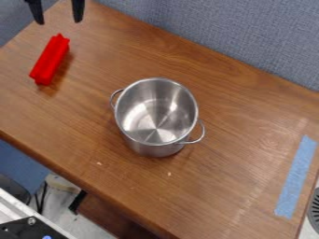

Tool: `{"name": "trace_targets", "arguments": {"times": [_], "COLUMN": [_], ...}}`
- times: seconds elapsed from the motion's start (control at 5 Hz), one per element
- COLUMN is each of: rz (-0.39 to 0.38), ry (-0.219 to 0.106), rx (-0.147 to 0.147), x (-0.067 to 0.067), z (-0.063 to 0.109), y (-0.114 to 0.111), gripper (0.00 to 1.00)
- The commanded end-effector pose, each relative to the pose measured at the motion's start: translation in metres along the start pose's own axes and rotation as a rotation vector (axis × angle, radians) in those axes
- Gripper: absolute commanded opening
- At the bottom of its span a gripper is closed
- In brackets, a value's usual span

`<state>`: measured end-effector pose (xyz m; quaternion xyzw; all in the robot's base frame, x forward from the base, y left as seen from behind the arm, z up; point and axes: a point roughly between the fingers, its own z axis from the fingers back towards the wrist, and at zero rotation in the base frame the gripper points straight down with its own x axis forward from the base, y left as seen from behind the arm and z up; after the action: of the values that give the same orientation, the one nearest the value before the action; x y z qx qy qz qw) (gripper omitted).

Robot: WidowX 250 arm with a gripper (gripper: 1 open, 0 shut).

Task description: Move the red object from the metal pot to the table

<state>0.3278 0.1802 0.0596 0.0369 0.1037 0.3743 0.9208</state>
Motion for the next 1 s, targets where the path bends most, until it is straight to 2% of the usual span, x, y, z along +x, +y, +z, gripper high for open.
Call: {"name": "trace_targets", "arguments": {"times": [0.0, 0.2, 0.4, 0.6, 0.8], "rz": [-0.038, -0.063, -0.127, -0.199, -0.158], "ry": [-0.056, -0.06, -0.061, -0.045, -0.019], "rx": [0.018, 0.044, 0.071, 0.076, 0.065], "x": [0.019, 0.034, 0.027, 0.018, 0.041], "z": [0.005, -0.009, -0.02, -0.03, -0.054], "y": [0.022, 0.046, 0.033, 0.015, 0.008], "gripper": [1.0, 1.0, 1.0, 1.0, 1.0]}}
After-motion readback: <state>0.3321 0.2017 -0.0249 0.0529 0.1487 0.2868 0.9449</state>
